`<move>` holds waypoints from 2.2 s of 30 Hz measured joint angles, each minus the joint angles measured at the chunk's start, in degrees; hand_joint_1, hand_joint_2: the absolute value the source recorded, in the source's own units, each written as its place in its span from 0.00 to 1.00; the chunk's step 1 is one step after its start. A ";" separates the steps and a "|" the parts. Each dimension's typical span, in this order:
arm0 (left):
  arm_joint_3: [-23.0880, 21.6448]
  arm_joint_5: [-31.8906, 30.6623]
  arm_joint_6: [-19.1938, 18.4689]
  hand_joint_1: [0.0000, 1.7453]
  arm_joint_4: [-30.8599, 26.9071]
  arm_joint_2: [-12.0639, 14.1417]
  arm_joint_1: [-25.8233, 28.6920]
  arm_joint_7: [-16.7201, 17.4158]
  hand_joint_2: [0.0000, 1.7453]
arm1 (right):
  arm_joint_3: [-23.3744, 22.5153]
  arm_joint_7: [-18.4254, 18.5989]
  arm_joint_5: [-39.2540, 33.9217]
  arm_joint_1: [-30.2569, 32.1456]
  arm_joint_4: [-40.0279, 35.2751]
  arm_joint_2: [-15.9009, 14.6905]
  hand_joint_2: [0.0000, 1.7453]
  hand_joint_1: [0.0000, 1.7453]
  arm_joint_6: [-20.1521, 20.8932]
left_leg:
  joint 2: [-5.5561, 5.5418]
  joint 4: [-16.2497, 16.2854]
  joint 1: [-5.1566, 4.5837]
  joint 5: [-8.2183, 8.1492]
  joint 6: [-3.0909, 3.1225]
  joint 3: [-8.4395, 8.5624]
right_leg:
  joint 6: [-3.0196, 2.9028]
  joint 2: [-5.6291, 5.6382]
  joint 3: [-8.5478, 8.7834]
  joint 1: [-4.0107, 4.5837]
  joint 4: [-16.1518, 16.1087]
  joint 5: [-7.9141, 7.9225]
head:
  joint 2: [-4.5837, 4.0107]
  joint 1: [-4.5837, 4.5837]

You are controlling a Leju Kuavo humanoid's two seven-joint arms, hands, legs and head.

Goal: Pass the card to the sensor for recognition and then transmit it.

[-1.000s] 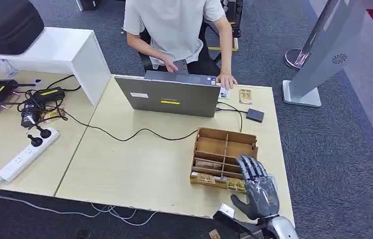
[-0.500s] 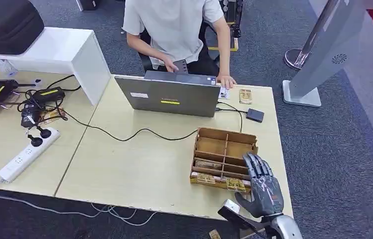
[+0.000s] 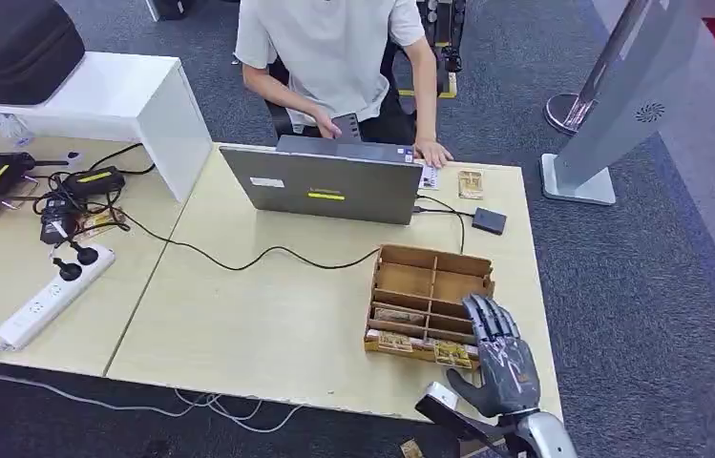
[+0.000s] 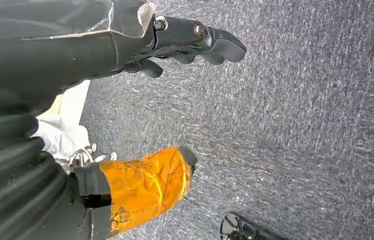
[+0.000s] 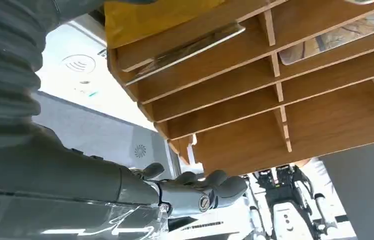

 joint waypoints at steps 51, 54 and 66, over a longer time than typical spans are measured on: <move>0.02 -0.72 1.49 0.00 0.00 0.13 -0.05 -3.43 1.00 | 0.11 -1.11 -2.91 -0.18 -0.15 0.76 1.00 1.00 2.10 | 0.00 0.00 0.00 0.00 0.00 0.01 | 0.00 0.00 0.02 0.00 0.00 0.00 | 0.00 0.02; 0.02 -0.98 1.25 0.00 0.00 0.28 -0.04 -2.78 1.00 | 0.11 -1.53 -3.91 -0.87 -0.85 0.79 1.00 1.00 4.35 | 0.01 0.00 0.00 0.00 0.00 0.01 | -0.02 0.03 0.02 0.00 0.02 0.02 | 0.00 0.02; 0.02 -3.80 -1.75 0.00 0.00 0.66 -0.07 -2.25 1.00 | -3.41 0.31 -14.23 -24.54 -2.55 0.98 1.00 1.00 19.21 | 0.13 0.01 -0.01 0.36 -0.01 -0.03 | 0.01 0.11 -0.04 -0.01 0.02 0.41 | 0.00 0.00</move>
